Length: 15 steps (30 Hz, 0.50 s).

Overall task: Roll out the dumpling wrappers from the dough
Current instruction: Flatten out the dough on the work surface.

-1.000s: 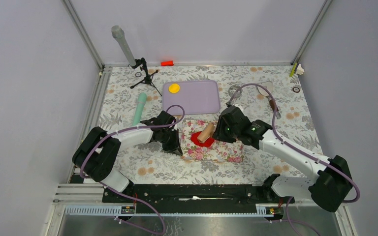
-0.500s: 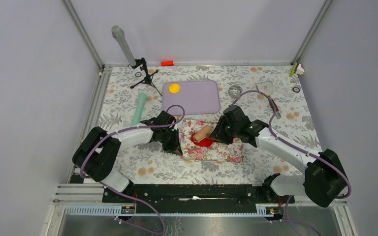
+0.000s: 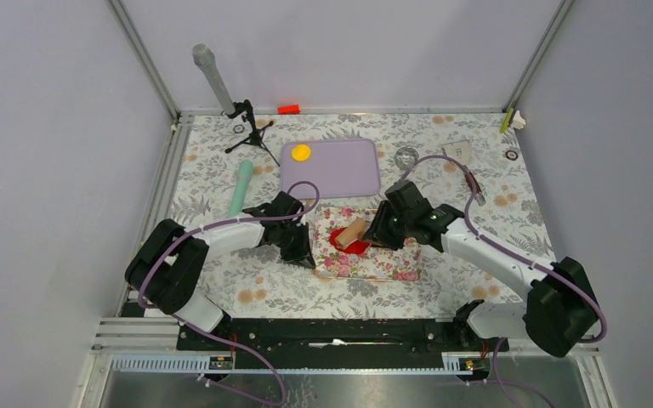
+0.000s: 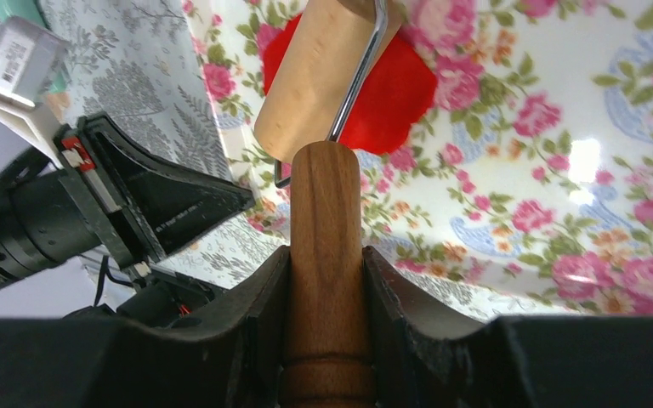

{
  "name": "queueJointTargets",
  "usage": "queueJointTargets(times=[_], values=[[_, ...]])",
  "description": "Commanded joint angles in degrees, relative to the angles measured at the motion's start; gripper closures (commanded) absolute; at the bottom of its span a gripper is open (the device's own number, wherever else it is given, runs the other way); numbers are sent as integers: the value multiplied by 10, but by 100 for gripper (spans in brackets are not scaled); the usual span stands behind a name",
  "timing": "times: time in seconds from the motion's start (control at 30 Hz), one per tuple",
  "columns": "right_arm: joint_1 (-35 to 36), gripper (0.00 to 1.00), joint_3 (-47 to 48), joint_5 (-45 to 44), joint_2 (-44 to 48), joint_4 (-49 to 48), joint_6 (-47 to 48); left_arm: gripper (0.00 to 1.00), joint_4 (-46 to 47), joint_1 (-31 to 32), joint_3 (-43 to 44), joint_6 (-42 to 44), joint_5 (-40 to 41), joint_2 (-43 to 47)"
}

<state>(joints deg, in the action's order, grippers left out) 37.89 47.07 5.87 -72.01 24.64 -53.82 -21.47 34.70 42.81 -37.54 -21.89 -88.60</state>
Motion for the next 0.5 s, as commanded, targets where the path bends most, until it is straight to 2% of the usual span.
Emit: queueJointTargets(times=[0.0,0.13,0.37,0.47], values=[[5,100,5,-14,-74,38,20,100,-20,2,-7,18,31,4],[5,100,-6,-15,-55,52,23,100,-24,2,-1,22,29,4],[6,100,-20,-5,28,156,36,100,-29,2,20,31,22,-4],[5,100,-26,-9,8,136,42,100,-30,2,20,34,25,-4]])
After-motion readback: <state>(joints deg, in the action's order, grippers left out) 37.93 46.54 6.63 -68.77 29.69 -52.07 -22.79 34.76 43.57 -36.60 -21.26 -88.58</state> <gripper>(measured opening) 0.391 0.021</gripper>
